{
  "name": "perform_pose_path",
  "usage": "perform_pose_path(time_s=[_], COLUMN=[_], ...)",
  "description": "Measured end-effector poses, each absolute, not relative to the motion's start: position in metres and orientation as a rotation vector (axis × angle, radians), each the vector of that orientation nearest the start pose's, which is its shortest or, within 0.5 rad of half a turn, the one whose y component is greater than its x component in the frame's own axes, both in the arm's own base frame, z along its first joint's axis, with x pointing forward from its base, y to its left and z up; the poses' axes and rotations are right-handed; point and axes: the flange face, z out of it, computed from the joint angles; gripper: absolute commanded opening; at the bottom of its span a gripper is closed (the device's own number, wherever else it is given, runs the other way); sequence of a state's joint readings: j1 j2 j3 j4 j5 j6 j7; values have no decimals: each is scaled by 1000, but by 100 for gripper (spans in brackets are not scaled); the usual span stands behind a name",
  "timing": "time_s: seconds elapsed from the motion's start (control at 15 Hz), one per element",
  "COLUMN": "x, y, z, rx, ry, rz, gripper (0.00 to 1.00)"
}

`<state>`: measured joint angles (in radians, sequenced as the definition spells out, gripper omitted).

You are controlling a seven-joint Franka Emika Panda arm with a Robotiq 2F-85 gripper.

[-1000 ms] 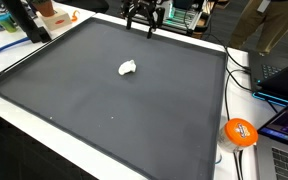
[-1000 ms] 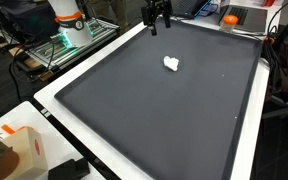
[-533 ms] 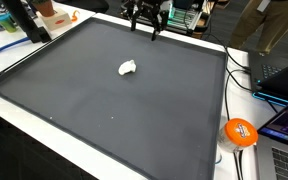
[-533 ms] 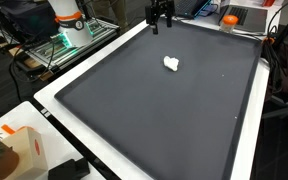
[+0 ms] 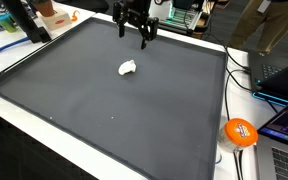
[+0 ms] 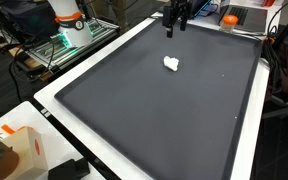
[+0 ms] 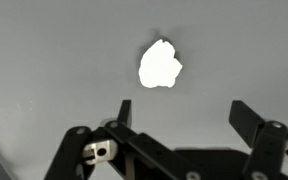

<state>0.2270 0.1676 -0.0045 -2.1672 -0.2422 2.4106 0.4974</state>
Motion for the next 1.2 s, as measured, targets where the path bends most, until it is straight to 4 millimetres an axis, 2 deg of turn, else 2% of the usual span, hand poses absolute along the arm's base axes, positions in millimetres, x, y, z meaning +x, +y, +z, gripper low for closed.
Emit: perform_pose_path(time_s=[0.13,0.53,0.87,1.2], x=[564,573,596,627], y=[118,121,111,114], z=[320,319,321,308], rx=[-3267,-3279,-3361,-3365], ry=[152,153,218,219], rz=[-185,-155,86,184], gripper=[100,100,100,100])
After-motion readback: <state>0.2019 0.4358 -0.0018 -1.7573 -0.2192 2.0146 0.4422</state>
